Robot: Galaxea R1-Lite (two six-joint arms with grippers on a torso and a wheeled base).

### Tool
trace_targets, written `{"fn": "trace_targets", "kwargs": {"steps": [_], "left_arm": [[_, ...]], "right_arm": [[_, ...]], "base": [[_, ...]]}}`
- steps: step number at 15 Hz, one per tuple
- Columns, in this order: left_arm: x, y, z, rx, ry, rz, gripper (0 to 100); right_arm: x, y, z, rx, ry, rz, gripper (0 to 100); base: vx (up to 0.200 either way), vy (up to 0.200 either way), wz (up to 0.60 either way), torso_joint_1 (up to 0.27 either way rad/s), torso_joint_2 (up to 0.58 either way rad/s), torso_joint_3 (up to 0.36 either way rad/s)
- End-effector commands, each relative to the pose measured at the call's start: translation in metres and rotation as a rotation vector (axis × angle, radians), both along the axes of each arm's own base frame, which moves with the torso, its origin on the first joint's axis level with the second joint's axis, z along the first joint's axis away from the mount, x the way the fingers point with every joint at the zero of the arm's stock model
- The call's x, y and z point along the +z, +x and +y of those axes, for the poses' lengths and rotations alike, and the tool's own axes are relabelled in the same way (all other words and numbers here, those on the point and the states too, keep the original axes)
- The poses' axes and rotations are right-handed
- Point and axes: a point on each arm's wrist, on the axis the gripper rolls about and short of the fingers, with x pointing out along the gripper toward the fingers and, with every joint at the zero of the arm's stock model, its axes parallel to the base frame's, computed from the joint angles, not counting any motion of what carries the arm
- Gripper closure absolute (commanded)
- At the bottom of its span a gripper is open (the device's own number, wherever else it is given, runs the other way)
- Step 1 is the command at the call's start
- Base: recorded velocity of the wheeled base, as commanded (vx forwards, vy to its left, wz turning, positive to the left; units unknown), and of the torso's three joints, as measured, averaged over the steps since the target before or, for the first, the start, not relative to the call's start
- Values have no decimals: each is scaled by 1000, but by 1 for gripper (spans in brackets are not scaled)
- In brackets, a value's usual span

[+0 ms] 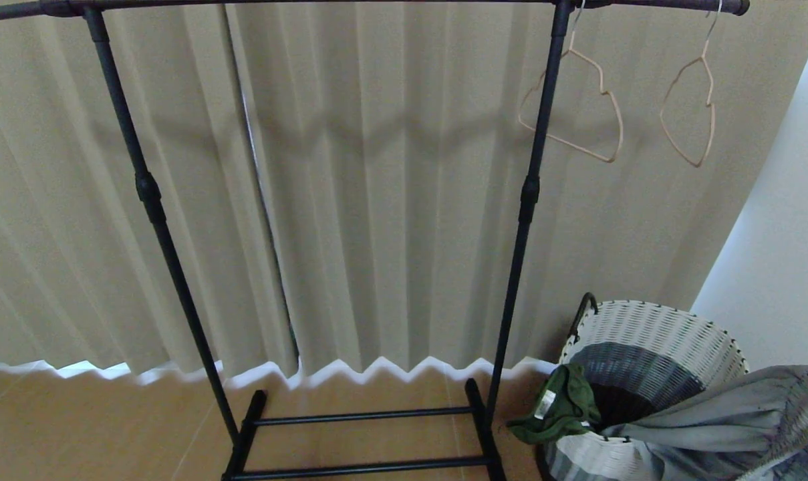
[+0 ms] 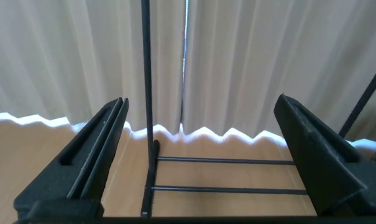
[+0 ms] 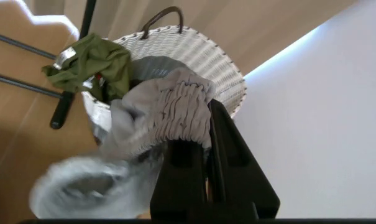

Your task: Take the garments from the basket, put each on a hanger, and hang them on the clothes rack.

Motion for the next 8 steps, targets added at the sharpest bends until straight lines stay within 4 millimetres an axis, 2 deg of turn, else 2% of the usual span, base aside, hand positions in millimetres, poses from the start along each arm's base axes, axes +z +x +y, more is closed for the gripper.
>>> {"fn": "trace_targets", "kwargs": {"steps": [1, 6, 8], "left_arm": [[0, 0, 0, -1, 3, -2, 0], [0, 0, -1, -58, 77, 7, 0], [3, -1, -5, -198, 106, -21, 0]], "right_arm": [[-1, 0, 0, -1, 1, 6, 100], [0, 1, 1, 7, 1, 4, 100], [5, 1, 1, 11, 3, -14, 100]], "base": [[0, 0, 0, 0, 0, 0], [0, 0, 0, 0, 0, 0], [0, 0, 0, 0, 0, 0]]}}
